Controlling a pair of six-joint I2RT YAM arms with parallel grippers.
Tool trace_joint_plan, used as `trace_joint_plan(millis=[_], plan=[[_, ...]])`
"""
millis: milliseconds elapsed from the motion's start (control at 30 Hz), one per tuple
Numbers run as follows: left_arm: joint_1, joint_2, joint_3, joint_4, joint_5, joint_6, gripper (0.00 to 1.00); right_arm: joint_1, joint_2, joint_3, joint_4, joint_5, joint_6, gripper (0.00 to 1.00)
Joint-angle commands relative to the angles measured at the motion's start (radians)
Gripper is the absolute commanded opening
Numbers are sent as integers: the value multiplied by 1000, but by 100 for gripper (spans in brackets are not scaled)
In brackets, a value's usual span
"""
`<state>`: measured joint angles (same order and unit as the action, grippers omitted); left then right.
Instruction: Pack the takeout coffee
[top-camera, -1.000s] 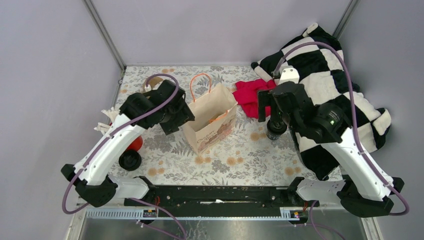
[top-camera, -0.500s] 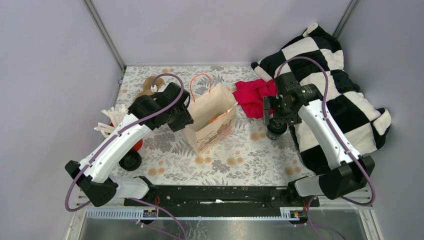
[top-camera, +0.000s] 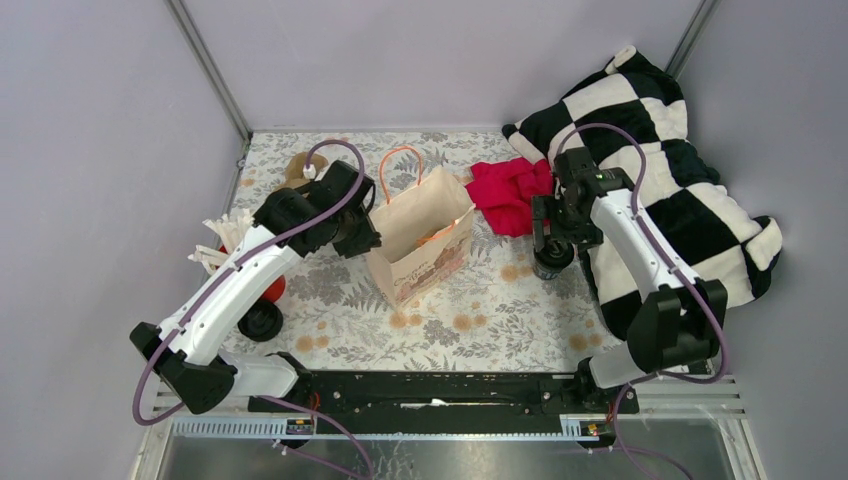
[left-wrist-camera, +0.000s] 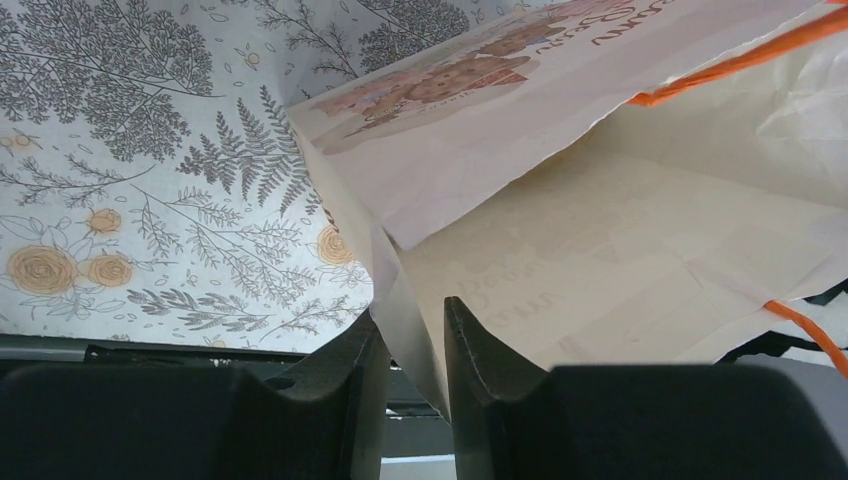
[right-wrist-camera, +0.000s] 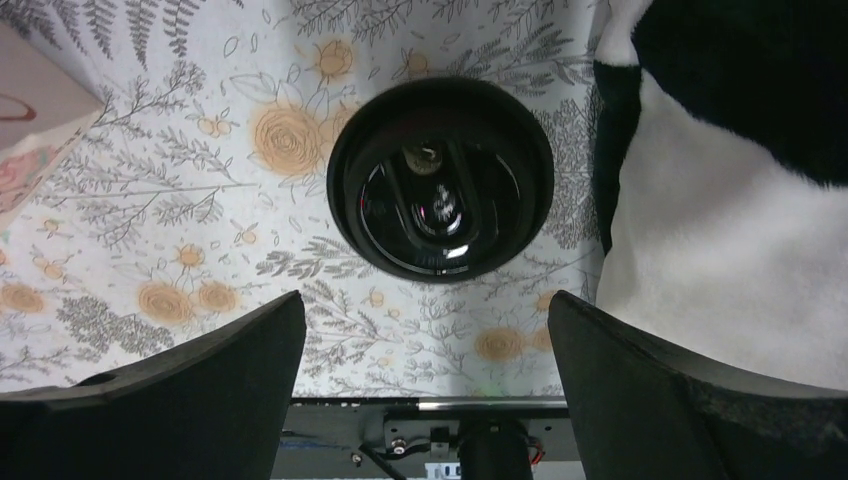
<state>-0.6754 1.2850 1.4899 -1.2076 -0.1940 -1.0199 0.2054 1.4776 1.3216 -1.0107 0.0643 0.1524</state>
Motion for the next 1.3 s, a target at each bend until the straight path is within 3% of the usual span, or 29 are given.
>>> trace_joint_plan(millis=[0,400,700,1267], plan=[[15,-13,26,23,12,43,29,-4,41,0,75,40,-38,94],[27,7,53,19,20,88,19,-11,116,10,93,69,-33,90],[32,19,63,20,21,99,18,-11,116,-21,109,75,-34,80],[37,24,64,31,34,119,16,-11,124,-42,123,52,-39,85]])
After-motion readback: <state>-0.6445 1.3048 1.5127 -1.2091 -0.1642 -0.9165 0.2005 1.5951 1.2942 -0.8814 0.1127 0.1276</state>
